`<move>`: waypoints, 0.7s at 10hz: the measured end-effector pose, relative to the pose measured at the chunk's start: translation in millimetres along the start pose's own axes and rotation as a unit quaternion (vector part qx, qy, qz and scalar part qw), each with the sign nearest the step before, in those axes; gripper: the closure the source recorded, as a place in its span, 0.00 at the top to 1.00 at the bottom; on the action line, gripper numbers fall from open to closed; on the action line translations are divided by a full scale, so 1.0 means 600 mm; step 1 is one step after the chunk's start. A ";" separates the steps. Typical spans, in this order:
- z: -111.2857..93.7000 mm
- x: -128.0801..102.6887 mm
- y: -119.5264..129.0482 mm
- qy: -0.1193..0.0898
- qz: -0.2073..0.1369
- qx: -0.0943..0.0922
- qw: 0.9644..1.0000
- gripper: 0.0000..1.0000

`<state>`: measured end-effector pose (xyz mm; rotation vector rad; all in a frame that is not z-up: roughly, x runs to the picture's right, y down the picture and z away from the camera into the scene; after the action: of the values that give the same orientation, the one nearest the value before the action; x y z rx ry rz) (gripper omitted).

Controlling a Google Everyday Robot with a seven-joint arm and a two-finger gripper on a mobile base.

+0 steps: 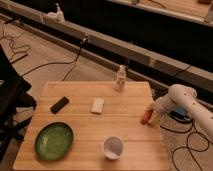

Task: Place the pepper in the ceramic cup

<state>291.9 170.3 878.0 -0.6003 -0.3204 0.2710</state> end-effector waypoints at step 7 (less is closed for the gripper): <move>-0.065 -0.018 -0.061 -0.019 0.043 0.039 0.998 0.00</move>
<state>302.3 117.9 867.0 -0.5336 -0.3200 0.3761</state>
